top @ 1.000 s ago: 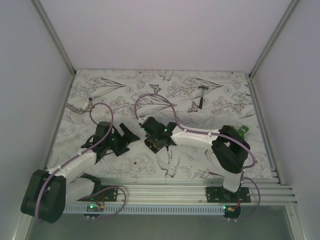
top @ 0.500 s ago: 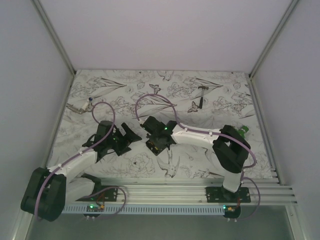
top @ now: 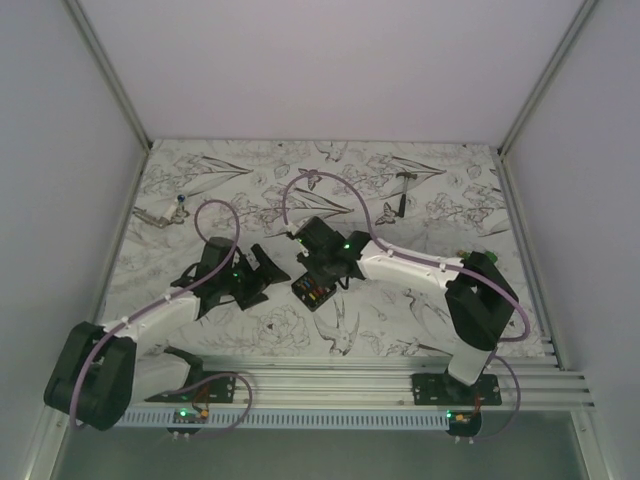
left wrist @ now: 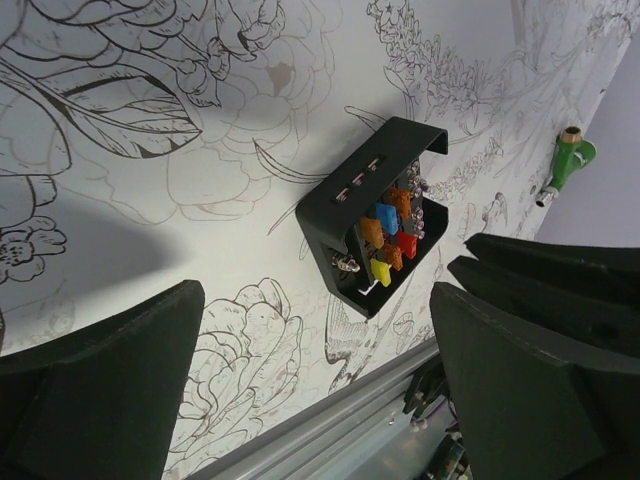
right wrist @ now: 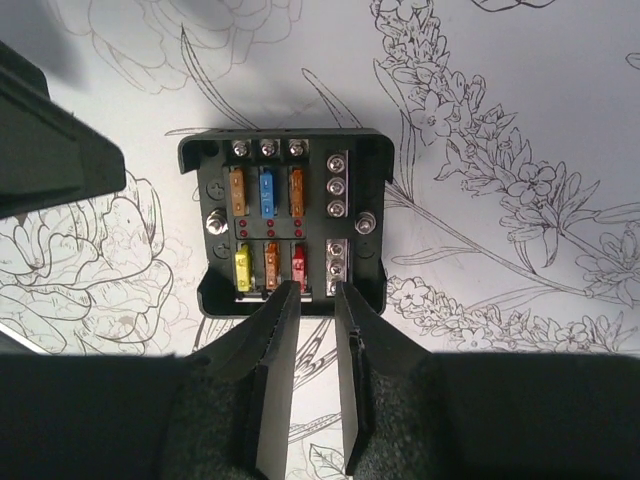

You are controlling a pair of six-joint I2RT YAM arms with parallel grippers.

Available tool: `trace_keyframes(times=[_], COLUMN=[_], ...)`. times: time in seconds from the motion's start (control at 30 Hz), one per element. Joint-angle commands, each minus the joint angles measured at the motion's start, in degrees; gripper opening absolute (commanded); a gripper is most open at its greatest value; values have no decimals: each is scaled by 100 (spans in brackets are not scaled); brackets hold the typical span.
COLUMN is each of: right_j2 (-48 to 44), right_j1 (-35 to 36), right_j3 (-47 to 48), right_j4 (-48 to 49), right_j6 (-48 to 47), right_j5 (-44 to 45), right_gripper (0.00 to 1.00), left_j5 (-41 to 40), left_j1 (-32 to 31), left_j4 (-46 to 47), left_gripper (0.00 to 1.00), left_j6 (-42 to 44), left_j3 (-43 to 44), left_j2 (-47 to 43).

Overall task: Snap on the fuse box
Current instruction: Adjust the fuse in the fuse box base.

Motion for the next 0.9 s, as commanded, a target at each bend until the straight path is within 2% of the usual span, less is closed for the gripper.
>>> trace_keyframes(times=[0.0, 0.13, 0.3, 0.63, 0.87], right_j2=[-124, -128, -171, -188, -119], right_j1=[-251, -488, -712, -826, -856], right_j3=[-131, -329, -557, -738, -810], right_j4=[398, 638, 901, 997, 999], right_j6=[33, 119, 196, 238, 266], right_j5=[-724, -1233, -1848, -2021, -1967], right_gripper=[26, 21, 19, 18, 16], left_j5=[91, 58, 61, 128, 159], left_j1=[-127, -256, -382, -548, -610], left_j4=[-28, -28, -19, 55, 117], left_gripper=[99, 98, 91, 72, 64], left_j6=[90, 111, 158, 187, 196], left_j3=[188, 306, 463, 711, 789], left_j2=[181, 349, 572, 1125, 1287])
